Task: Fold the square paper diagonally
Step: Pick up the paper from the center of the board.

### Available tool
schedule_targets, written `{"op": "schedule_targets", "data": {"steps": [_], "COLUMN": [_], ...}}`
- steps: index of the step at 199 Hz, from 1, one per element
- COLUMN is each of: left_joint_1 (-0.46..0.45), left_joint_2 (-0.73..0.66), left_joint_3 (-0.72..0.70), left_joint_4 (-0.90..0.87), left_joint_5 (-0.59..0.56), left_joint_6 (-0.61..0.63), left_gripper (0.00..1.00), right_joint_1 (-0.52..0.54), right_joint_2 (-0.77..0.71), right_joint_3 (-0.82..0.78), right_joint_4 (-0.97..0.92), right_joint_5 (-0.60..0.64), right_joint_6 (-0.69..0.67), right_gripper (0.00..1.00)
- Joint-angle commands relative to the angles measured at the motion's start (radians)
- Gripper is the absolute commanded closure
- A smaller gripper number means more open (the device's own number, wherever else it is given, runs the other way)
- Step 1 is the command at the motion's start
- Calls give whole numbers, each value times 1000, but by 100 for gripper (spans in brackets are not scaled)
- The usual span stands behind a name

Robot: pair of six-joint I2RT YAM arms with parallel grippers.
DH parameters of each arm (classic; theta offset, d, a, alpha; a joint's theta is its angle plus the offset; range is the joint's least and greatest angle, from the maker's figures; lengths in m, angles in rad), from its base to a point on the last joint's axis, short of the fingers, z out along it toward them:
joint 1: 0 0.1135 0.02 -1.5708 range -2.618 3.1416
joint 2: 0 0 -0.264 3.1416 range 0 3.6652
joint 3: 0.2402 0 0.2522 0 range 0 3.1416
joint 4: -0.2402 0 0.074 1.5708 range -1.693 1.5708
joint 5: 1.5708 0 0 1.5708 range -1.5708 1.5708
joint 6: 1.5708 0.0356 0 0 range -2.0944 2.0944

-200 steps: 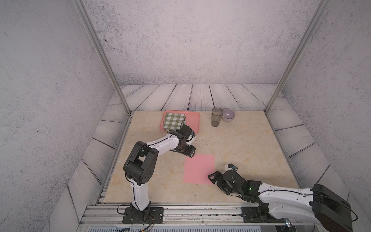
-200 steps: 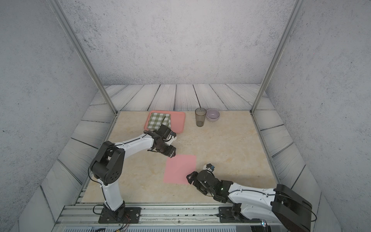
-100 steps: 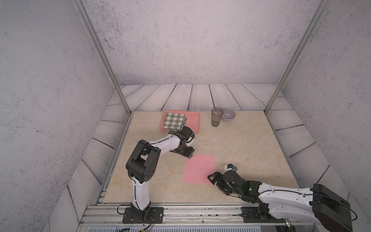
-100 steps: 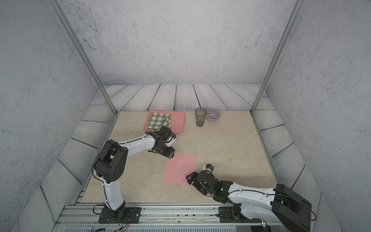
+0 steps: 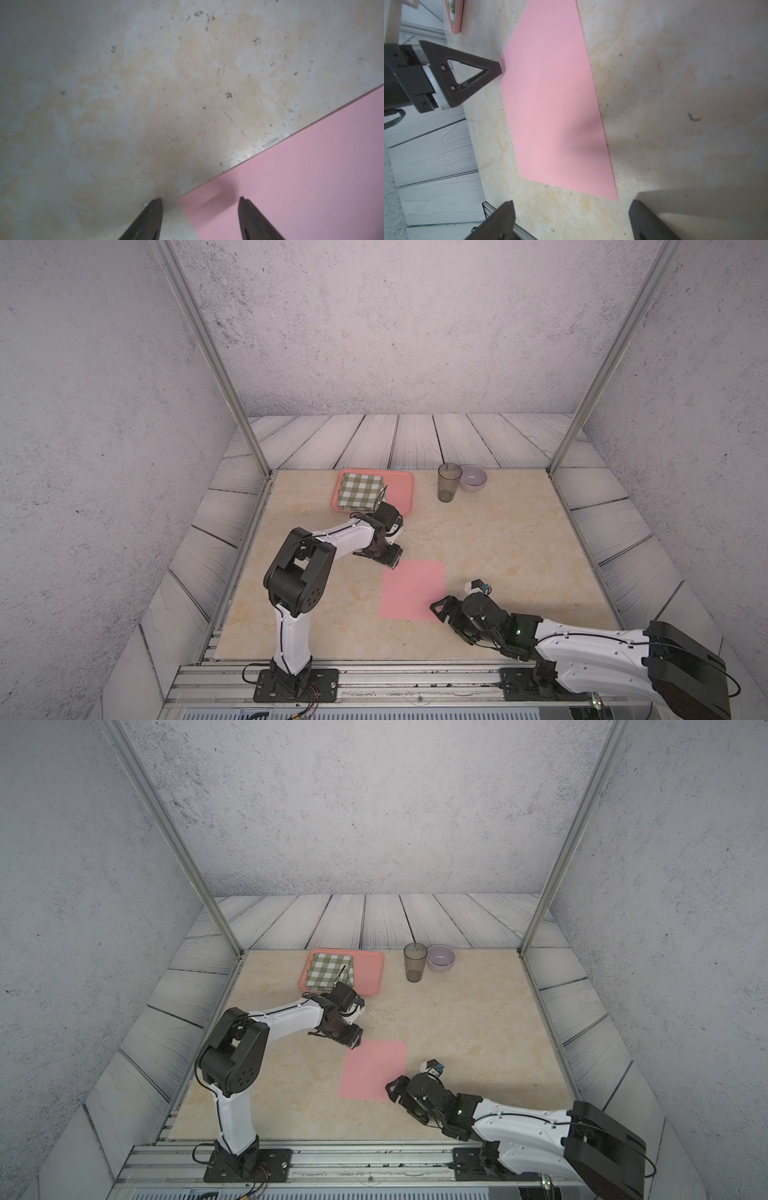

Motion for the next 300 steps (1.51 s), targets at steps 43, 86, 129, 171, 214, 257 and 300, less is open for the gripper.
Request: {"op": "schedule_targets", "data": {"steps": [43,86,129,171,214,257,300], "left_joint_1": [-2,-2,-3,-11,-24,-50,-53], "left_joint_2": [60,59,7,-29,-7,32,62], "left_joint_3": [-61,-60,-45,-45,-39,-29,-63], "left_joint_4": [-1,-16,-55,-82,-101,-107,-65], "left_joint_5": [65,46,34,49,5,-69,-66], "left_joint_6": [-16,-39,-78,-87,-84,-85,-101], "left_gripper": [38,43,46,48,49,50,51], "right_joint_1": [6,4,4,3,4,3,-11], "right_joint_2": [16,-6,-38,-42,7,75,155], "right_joint_3": [-11,-8,11,36,64,85,63], "right_joint_4": [-49,-90,-175,-207,-188,-164,-49], "right_joint_5": [19,40,64,46,15,-5,-47], "right_joint_6": [1,-3,-21,-38,-55,-66,-44], "right_gripper": [9,10,10,11,11,11,11]}}
